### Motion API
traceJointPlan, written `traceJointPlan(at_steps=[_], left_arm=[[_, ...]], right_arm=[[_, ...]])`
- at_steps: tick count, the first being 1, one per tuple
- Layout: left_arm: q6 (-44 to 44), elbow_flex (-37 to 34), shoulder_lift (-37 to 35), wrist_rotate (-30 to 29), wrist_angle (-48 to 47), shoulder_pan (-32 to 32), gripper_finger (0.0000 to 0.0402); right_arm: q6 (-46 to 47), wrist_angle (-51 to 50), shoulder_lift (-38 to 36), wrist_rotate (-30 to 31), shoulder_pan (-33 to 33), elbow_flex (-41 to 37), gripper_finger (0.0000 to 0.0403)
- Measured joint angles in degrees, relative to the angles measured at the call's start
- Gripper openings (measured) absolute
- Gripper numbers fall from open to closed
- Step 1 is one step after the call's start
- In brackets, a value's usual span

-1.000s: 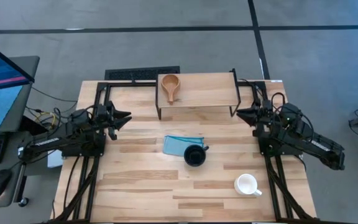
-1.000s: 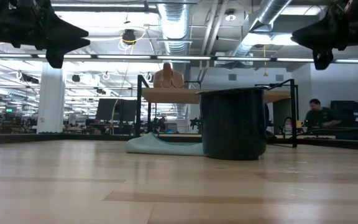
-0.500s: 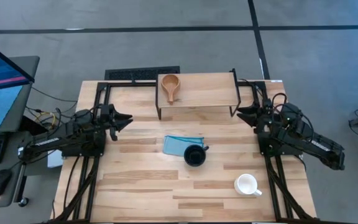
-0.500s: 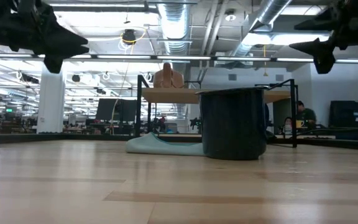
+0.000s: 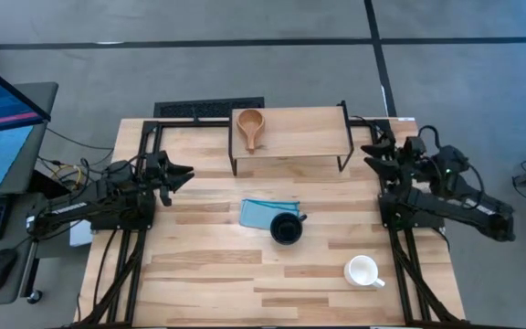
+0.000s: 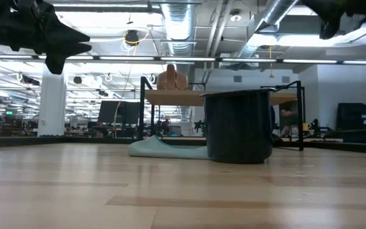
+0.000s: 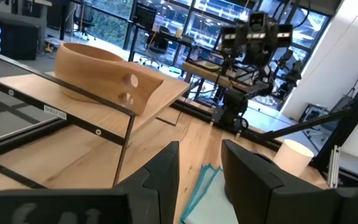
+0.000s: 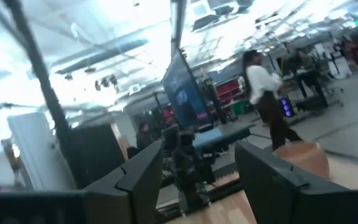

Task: Stack small to large cups/mugs on shelf
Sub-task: Put the dark blue mug on the shelf

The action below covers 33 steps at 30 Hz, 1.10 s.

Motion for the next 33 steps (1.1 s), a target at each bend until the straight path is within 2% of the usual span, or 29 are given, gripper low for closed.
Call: traceJointPlan(at_steps=[6,14,22,33], left_arm=[[0.01,0.00,0.00,-0.03,0.00,0.00,0.0109],[0.05,0.00,0.00,-0.05,-0.10,0.00,0.0109],[0.05,0.02,0.01,-0.08,-2.82,0.00,0.0109],[1.30,0.02,0.02,-0.01,-3.91,-0.01,0.0109]], right_arm=[[-10.03,-0.31,11.75,-0.20,3.91,8.96,0.0212],[-15.19,-6.94,28.18,-0.24,10.06,19.12,0.0202],[-22.40,-14.39,42.29,-0.10,19.17,31.86,0.0194],[-26.12,-30.03,54.59,7.94,30.34,46.89,0.0178]])
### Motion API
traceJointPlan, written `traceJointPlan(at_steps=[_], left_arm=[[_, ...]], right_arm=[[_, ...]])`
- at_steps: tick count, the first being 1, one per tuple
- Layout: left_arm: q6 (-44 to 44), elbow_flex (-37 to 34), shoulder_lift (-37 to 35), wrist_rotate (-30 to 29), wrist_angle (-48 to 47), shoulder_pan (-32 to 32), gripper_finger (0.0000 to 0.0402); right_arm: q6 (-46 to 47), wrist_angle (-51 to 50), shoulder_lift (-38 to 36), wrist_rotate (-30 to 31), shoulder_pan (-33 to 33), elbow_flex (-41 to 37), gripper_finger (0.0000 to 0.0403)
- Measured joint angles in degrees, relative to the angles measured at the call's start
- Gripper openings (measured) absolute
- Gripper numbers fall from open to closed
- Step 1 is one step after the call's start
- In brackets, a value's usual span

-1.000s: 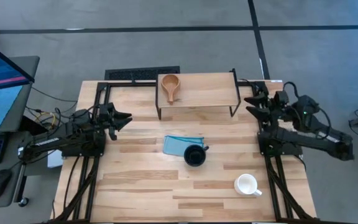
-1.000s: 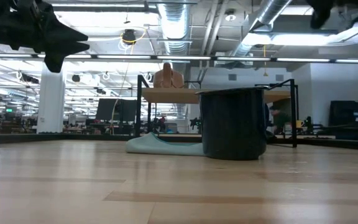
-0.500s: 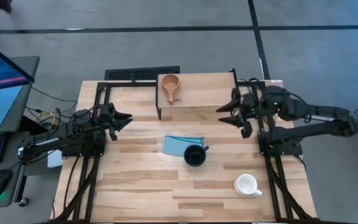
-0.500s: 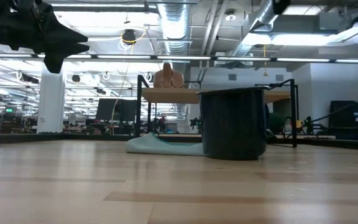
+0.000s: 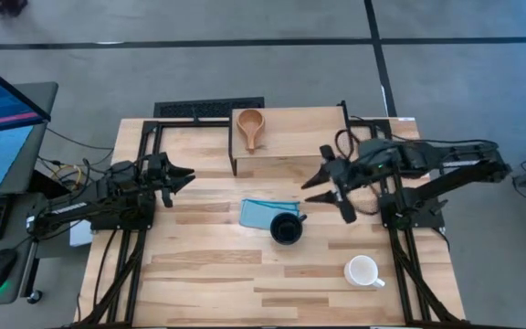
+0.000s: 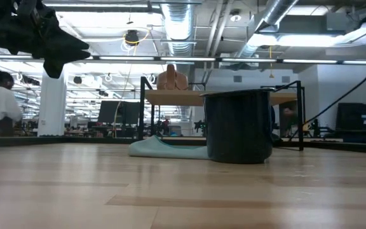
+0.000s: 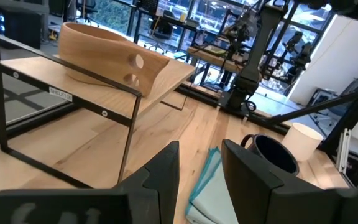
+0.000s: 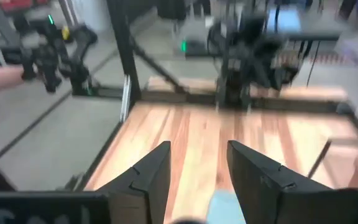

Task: Stack small to large cups/mugs on shelf
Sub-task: Put the dark blue mug on the shelf

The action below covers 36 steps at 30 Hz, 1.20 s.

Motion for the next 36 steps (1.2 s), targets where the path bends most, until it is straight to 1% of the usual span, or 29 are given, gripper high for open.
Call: traceJointPlan(at_steps=[4,10,14,19,25,28,31,36], left_arm=[[0.02,0.00,0.00,0.00,0.00,0.01,0.0109],[-0.02,0.02,-0.01,0.02,-1.02,0.01,0.0109],[-0.02,0.02,0.00,0.05,-1.33,-0.01,0.0109],[-0.04,0.02,0.00,0.05,-1.33,0.01,0.0109],[1.85,0.02,-0.01,0.07,-1.33,0.01,0.0109],[3.09,0.02,0.00,0.07,-1.34,0.01,0.0109],[3.41,0.02,0.00,0.07,-1.91,-0.01,0.0109],[2.43,0.02,-0.02,0.09,-4.77,0.01,0.0109]], right_arm=[[3.39,-6.42,3.63,1.02,2.29,2.82,0.0174],[8.29,-5.92,7.61,1.32,6.16,3.41,0.0167],[11.67,-5.97,10.76,4.05,7.95,3.42,0.0162],[13.09,-5.14,15.09,5.75,8.52,3.42,0.0155],[4.29,-5.16,18.91,6.04,7.34,3.42,0.0145],[-1.63,-5.29,20.04,7.94,6.65,3.42,0.0141],[-8.87,-5.67,21.25,11.58,6.32,3.42,0.0138],[-24.63,-5.48,23.30,19.09,6.26,3.42,0.0137]])
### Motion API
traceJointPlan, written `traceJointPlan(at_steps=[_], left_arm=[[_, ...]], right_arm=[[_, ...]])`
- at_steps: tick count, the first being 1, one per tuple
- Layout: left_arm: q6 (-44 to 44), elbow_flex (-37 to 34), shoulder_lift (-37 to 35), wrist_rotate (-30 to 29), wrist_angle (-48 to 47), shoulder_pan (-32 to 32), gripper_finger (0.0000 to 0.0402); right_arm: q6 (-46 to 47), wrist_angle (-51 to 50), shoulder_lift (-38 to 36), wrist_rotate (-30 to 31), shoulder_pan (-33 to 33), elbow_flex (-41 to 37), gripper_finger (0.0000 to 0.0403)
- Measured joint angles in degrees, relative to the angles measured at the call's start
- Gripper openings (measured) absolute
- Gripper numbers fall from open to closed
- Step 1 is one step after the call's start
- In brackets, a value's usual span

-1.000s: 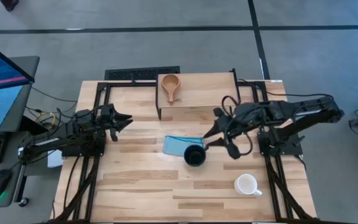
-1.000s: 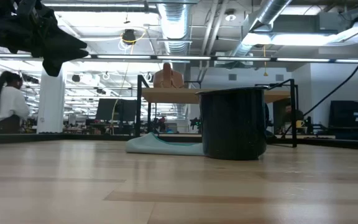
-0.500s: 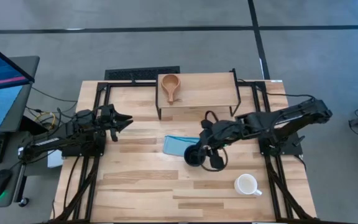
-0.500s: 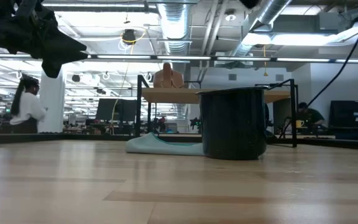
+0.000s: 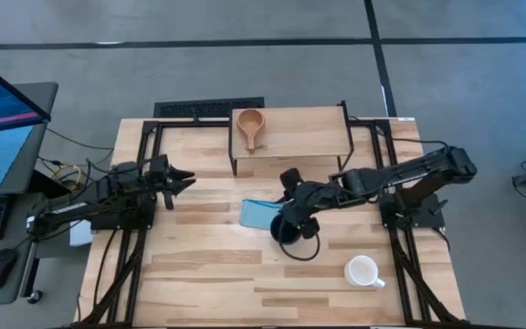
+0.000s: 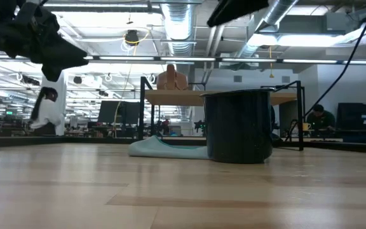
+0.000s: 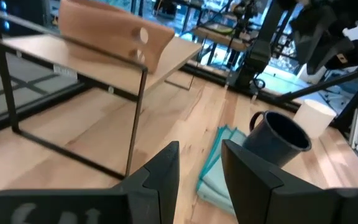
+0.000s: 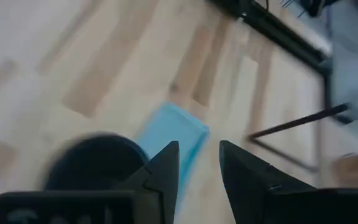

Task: Stack small to large cups/mugs on shelf
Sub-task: Put the dark blue mug on the shelf

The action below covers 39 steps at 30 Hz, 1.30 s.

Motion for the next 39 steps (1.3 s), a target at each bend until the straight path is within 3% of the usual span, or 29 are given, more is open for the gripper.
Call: traceJointPlan(at_steps=[7,14,22,27,39], left_arm=[[-0.13,0.00,0.00,0.00,-2.26,0.00,0.0109],[-0.21,0.00,0.01,0.00,-2.47,0.00,0.0109],[-1.67,0.00,0.02,0.00,-2.49,0.00,0.0109],[-1.70,0.00,0.01,0.02,-2.55,-0.01,0.0109],[-1.44,0.00,0.00,0.02,-4.57,0.00,0.0109]], right_arm=[[-7.41,4.20,3.23,1.00,0.14,0.00,0.0136],[-20.62,3.49,7.09,1.37,0.88,0.00,0.0133],[-19.81,1.89,10.19,1.17,1.70,0.00,0.0131],[-9.97,0.57,12.22,1.09,1.53,0.00,0.0131],[-4.87,-3.41,13.21,1.33,0.51,0.00,0.0131]])
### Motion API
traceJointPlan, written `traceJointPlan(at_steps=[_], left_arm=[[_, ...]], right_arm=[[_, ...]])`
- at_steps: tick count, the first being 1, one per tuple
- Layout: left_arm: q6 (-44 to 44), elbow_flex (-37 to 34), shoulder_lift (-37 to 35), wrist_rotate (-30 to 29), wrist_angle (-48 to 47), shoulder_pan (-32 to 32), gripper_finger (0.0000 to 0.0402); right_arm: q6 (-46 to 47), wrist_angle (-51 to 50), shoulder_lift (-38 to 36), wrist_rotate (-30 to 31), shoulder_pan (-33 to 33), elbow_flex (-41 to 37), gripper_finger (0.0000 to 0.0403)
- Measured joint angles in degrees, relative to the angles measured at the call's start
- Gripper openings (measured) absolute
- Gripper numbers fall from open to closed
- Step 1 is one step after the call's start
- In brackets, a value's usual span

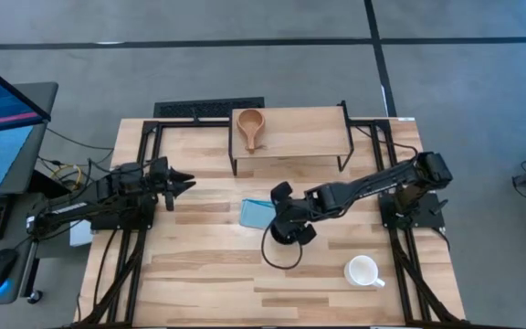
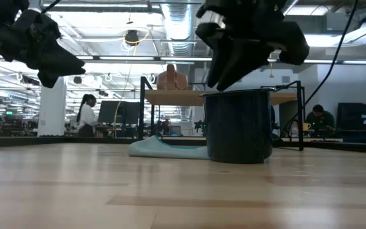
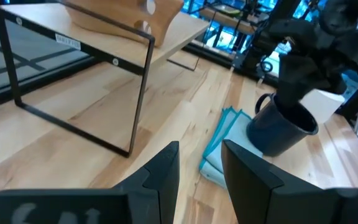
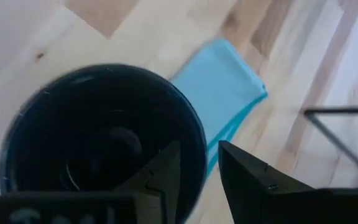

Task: Stack small to large cups/mugs on shelf
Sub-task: Put the dark blue mug on the shelf

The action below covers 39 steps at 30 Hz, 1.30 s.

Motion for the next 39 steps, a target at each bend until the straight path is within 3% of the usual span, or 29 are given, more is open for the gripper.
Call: traceJointPlan(at_steps=[22,27,33,39], left_arm=[[-0.09,0.00,0.00,-0.02,-2.95,-0.02,0.0109],[-0.09,0.00,0.00,-0.09,-3.58,-0.02,0.0109],[-0.09,0.00,0.00,-0.11,-4.21,0.00,0.0109],[-0.09,0.00,0.00,-0.28,-4.52,-0.01,0.0109]], right_arm=[[2.80,-5.45,2.59,-0.31,-1.88,0.02,0.0127],[4.89,-6.57,3.81,-0.64,-1.88,0.35,0.0097],[6.60,-6.34,3.60,-2.84,-1.99,1.01,0.0032],[18.27,-6.54,3.44,-2.55,-2.94,0.92,0.0032]])
